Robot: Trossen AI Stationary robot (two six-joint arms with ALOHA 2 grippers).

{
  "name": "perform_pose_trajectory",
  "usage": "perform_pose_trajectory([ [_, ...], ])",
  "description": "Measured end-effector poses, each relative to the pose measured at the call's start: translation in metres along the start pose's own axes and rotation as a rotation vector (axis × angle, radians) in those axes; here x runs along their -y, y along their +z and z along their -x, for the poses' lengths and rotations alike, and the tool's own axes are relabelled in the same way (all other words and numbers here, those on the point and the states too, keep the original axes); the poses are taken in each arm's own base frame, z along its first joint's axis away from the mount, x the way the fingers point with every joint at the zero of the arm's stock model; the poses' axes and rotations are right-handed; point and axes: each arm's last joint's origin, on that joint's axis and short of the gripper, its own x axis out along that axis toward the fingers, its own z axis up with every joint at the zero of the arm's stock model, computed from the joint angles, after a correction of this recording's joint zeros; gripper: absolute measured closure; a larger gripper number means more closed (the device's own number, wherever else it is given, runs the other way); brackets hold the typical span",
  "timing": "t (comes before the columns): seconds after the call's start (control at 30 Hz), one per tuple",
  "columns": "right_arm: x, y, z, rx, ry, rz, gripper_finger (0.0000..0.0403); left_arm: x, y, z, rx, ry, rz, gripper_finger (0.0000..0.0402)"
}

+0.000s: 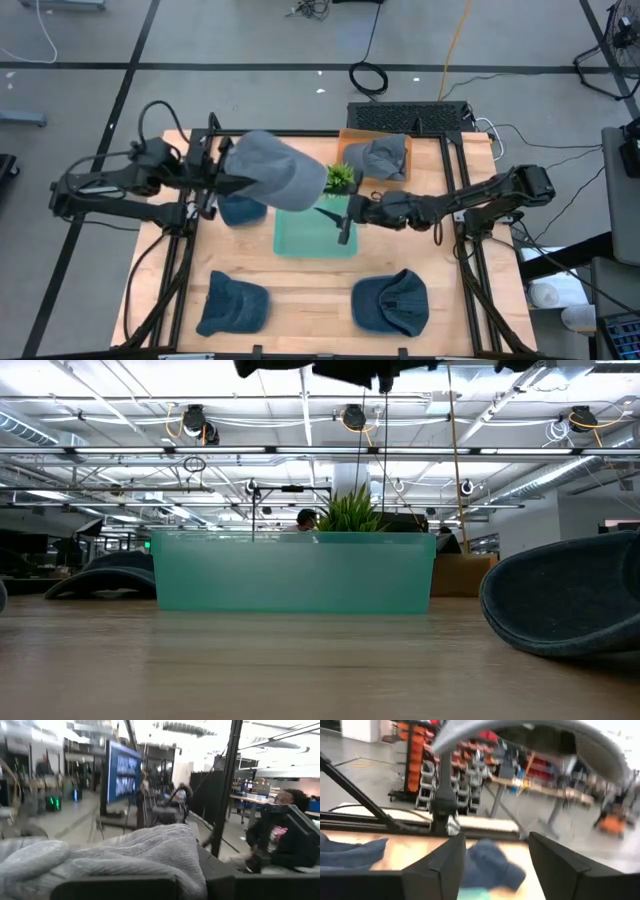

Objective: Pick & Place hat
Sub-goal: Put the gray cap into the orange bin

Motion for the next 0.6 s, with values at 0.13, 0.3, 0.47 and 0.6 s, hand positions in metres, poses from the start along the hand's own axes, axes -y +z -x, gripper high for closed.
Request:
perform_pose_trajectory([
  [0.13,0.001,-0.001,0.005,-0.061,0.029,-0.097,0.0173,0.002,-0.007,0.011,-0.108,-0.007,0.043,0.0400],
  [0.3,0.014,0.010,0.013,-0.055,0.027,-0.127,0.0152,0.003,-0.018,0.015,-0.230,-0.007,0.022,0.0400],
  [0.47,0.031,0.029,0.028,-0.001,0.069,-0.136,0.0140,0.003,-0.029,0.016,-0.334,-0.008,0.016,0.0400],
  [0.6,0.042,0.032,0.028,0.026,0.234,-0.197,0.0138,0.005,-0.036,0.012,-0.390,-0.049,0.040,0.0400],
])
